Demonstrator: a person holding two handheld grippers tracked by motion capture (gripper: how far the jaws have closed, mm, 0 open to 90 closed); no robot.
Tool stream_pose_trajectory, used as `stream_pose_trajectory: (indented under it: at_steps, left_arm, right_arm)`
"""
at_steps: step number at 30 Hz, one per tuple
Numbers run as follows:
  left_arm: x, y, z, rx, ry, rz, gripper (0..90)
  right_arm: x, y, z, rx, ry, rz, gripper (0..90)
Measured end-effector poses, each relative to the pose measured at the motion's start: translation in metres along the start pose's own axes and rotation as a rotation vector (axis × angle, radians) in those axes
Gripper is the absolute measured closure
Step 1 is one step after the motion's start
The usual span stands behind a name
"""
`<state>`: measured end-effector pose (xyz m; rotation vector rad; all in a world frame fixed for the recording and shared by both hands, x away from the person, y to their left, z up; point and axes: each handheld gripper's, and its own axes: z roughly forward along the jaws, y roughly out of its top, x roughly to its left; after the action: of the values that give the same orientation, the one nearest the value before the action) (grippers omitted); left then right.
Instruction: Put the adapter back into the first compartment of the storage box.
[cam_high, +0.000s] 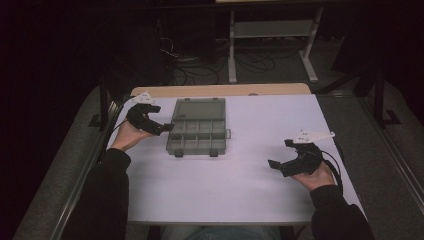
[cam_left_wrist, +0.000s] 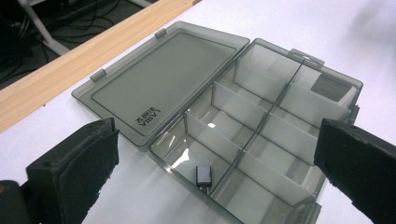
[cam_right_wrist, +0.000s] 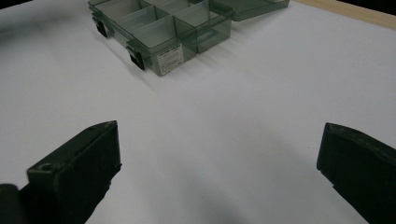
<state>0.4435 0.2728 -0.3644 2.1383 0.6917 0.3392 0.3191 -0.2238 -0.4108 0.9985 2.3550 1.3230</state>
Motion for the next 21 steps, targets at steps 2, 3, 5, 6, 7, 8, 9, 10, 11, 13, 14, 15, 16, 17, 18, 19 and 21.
stream_pose_trajectory:
  at_steps: [2, 3, 5, 6, 7, 8, 9, 10, 11, 13, 14, 15, 16, 17, 18, 19, 21]
  left_arm:
    - [-0.001, 0.0, -0.004, -0.005, 0.007, -0.001, 0.0]
    - [-0.002, 0.0, -0.005, -0.005, 0.009, 0.0, 0.0]
    - [-0.003, 0.001, -0.01, -0.006, 0.011, -0.001, 0.0]
    - [-0.004, 0.001, -0.011, -0.01, 0.013, -0.003, 0.0]
    - [-0.004, 0.0, -0.014, -0.019, 0.014, -0.006, 0.0]
    - [-0.005, 0.0, -0.017, -0.022, 0.015, -0.012, 0.0]
    - [-0.005, 0.0, -0.019, -0.02, 0.018, -0.005, 0.0]
    - [-0.006, 0.0, -0.021, -0.019, 0.022, -0.003, 0.0]
    - [-0.006, 0.0, -0.024, -0.023, 0.024, -0.005, 0.0]
    - [-0.006, -0.001, -0.029, -0.029, 0.032, -0.005, 0.0]
    - [-0.006, -0.001, -0.032, -0.035, 0.034, -0.008, 0.0]
    - [-0.006, -0.002, -0.035, -0.039, 0.036, -0.011, 0.0]
    - [-0.007, -0.002, -0.037, -0.039, 0.037, -0.009, 0.0]
    - [-0.007, -0.003, -0.04, -0.043, 0.039, -0.009, 0.0]
    - [-0.007, -0.004, -0.041, -0.046, 0.041, -0.009, 0.0]
    - [-0.008, -0.005, -0.043, -0.046, 0.043, -0.008, 0.0]
    - [-0.008, -0.007, -0.046, -0.042, 0.053, -0.003, 0.0]
  right_arm:
    - [0.0, 0.0, 0.0, -0.001, 0.001, 0.0, 0.0]
    - [0.0, 0.0, 0.0, -0.002, 0.002, 0.0, 0.0]
    - [0.0, 0.0, 0.0, -0.003, 0.004, 0.002, 0.0]
    - [0.0, 0.0, 0.0, -0.003, 0.004, 0.002, 0.0]
    - [0.0, 0.0, -0.001, -0.003, 0.004, 0.004, 0.0]
    - [0.0, 0.0, -0.001, -0.004, 0.004, 0.004, 0.0]
    - [-0.001, 0.0, -0.001, -0.005, 0.004, 0.005, 0.0]
    - [-0.001, 0.0, -0.001, -0.005, 0.005, 0.005, 0.0]
    - [-0.001, 0.0, -0.001, -0.006, 0.006, 0.007, 0.0]
    - [-0.001, 0.0, -0.001, -0.006, 0.007, 0.01, 0.0]
    - [-0.001, 0.0, -0.001, -0.006, 0.007, 0.01, 0.0]
    - [-0.001, 0.0, -0.001, -0.007, 0.007, 0.012, 0.0]
    - [-0.001, 0.0, -0.001, -0.007, 0.007, 0.014, 0.0]
    - [-0.001, 0.0, -0.001, -0.007, 0.007, 0.016, 0.0]
    - [-0.001, -0.001, -0.001, -0.007, 0.007, 0.016, 0.0]
    - [-0.001, -0.001, -0.001, -0.008, 0.006, 0.017, 0.0]
    - [-0.001, -0.001, -0.002, -0.011, 0.004, 0.019, 0.0]
